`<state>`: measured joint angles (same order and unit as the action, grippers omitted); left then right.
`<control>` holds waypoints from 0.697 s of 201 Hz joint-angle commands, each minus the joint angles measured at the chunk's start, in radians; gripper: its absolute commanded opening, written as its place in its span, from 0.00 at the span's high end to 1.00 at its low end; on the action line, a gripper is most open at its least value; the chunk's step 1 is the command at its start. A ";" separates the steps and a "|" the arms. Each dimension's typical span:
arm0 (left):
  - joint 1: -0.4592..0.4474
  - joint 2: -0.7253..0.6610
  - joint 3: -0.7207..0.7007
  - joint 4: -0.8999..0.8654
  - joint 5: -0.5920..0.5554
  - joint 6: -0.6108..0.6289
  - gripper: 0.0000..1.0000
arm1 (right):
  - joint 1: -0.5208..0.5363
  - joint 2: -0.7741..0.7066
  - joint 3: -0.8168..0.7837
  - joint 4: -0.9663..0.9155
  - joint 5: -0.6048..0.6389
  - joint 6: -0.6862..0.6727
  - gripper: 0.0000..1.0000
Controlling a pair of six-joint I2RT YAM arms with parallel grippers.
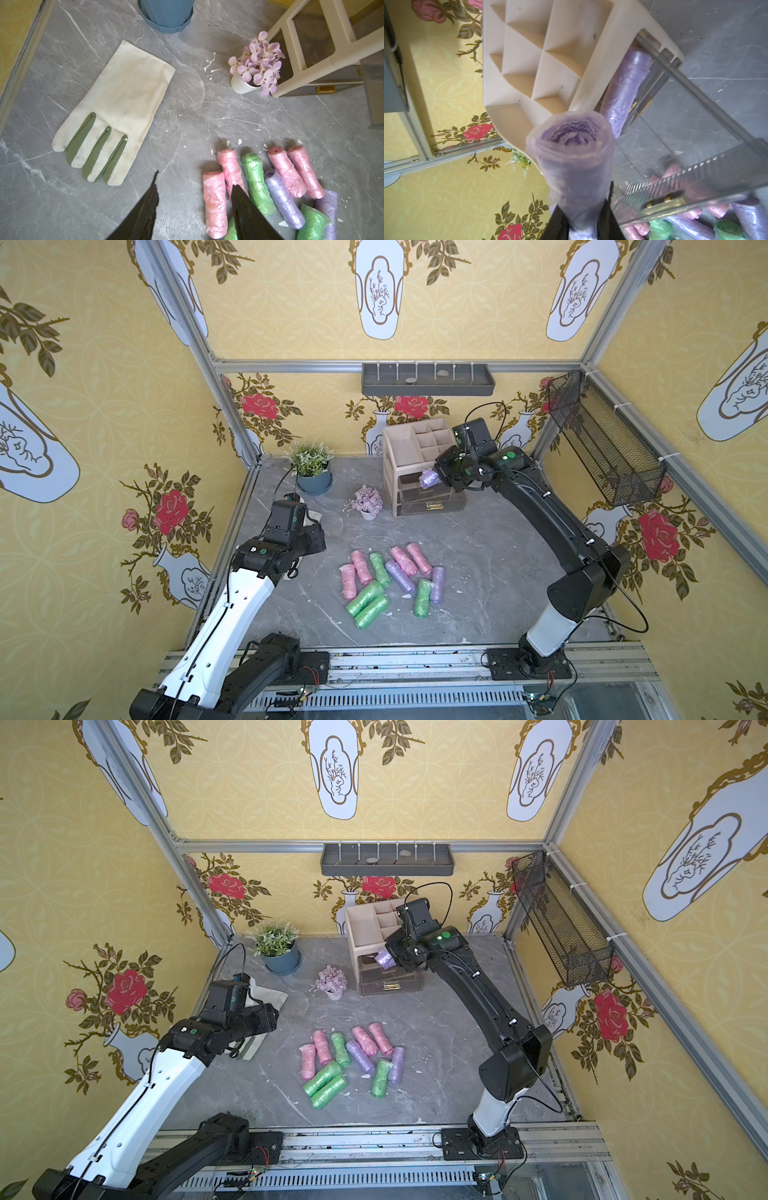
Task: Sort the rolls of trash bags by color and place them into the drawer
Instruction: Place the roll of trash bags in the drawer.
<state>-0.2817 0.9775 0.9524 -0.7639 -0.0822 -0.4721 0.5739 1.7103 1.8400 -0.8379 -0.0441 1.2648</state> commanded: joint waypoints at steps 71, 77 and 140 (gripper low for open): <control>0.001 0.006 -0.009 0.018 -0.001 -0.003 0.42 | -0.042 -0.003 -0.109 0.045 -0.019 0.051 0.77; 0.000 0.006 -0.009 0.017 -0.001 -0.003 0.42 | -0.043 -0.004 -0.112 0.048 -0.020 0.053 0.77; 0.000 0.010 -0.007 0.017 0.003 -0.002 0.42 | -0.054 0.013 -0.121 0.059 -0.024 0.054 0.76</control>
<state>-0.2817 0.9867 0.9482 -0.7635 -0.0814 -0.4725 0.5217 1.7138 1.7172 -0.8066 -0.0700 1.3128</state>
